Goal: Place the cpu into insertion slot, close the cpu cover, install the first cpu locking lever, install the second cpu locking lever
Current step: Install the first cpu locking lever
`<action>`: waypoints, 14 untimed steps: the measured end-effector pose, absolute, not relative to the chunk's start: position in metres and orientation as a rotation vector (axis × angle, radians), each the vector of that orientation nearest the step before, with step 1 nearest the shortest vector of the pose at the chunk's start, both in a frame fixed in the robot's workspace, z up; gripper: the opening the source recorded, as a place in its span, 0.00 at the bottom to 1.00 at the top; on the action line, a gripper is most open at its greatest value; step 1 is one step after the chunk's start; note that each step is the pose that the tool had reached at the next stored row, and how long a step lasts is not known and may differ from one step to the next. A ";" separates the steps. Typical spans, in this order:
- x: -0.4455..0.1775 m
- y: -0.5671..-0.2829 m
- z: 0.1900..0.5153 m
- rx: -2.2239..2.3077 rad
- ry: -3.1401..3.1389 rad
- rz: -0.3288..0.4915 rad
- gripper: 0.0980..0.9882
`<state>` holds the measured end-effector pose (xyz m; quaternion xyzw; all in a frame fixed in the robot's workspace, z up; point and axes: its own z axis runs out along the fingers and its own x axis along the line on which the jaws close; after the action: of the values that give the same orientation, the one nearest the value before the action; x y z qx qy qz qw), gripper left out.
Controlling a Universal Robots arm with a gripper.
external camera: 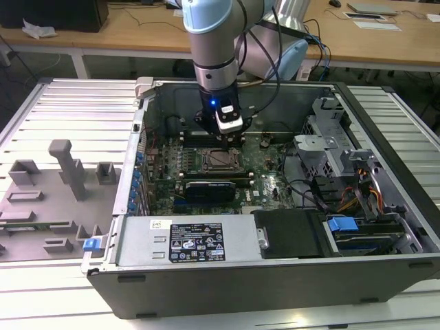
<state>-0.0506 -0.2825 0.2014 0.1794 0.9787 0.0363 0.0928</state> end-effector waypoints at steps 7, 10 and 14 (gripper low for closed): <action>-0.051 -0.283 0.219 0.532 2.905 0.106 0.01; -0.051 -0.287 0.222 0.532 2.905 0.105 0.01; -0.051 -0.294 0.222 0.532 2.905 0.105 0.01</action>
<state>-0.0514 -0.2943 0.2217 0.1793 0.9788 0.0353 0.0929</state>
